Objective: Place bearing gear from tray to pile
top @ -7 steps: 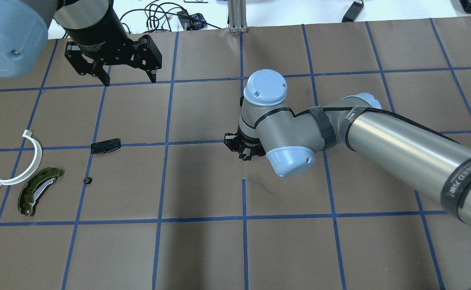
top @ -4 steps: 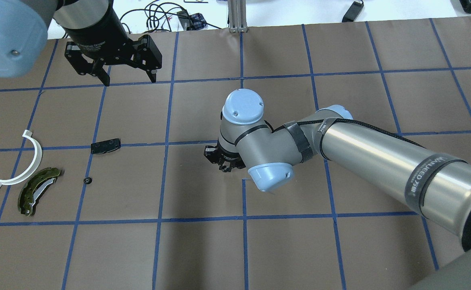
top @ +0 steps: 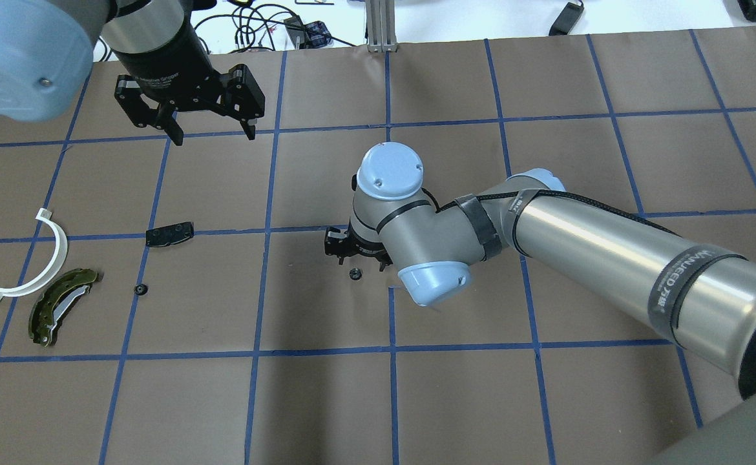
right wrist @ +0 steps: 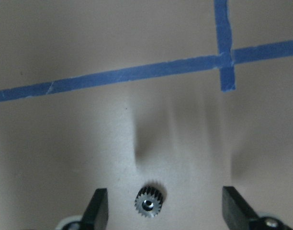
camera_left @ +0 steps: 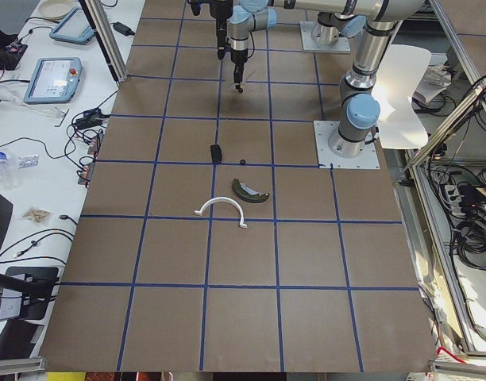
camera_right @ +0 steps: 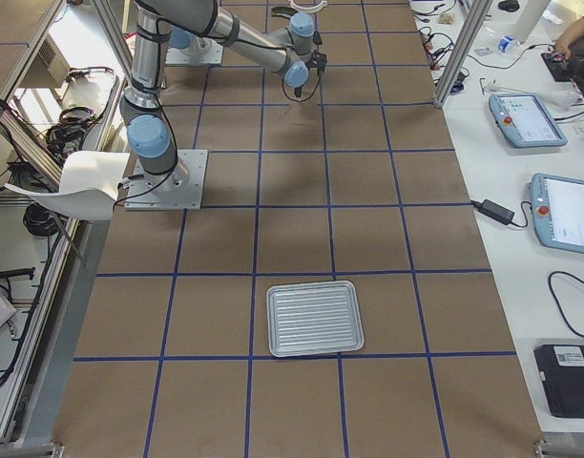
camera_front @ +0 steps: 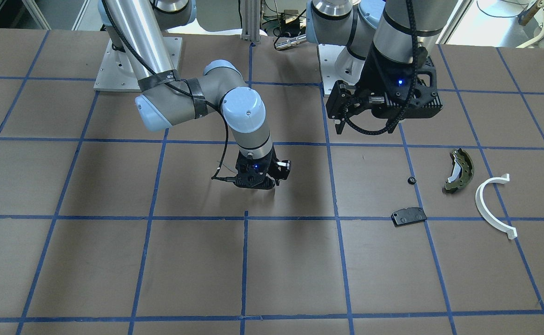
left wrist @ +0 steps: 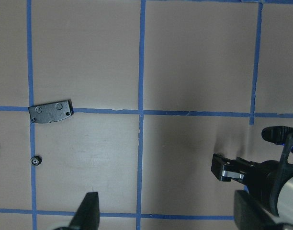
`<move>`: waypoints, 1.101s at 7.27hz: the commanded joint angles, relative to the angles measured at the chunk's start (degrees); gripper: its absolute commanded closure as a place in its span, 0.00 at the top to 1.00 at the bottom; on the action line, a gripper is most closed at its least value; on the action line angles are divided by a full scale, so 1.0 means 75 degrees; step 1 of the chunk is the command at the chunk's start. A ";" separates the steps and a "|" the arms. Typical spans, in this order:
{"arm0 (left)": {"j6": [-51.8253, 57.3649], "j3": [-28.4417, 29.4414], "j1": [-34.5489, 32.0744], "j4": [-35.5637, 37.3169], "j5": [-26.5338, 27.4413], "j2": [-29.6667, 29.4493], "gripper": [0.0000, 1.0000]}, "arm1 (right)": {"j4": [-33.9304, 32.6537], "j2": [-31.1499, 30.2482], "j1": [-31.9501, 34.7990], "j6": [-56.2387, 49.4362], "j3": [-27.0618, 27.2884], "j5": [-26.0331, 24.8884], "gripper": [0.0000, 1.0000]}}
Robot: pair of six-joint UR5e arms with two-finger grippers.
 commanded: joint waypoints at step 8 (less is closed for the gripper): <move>-0.2628 -0.3933 -0.2190 0.6331 -0.0067 -0.2063 1.00 | 0.4603 -0.3561 -0.3528 -0.3328 -0.0050 -0.1250 1.00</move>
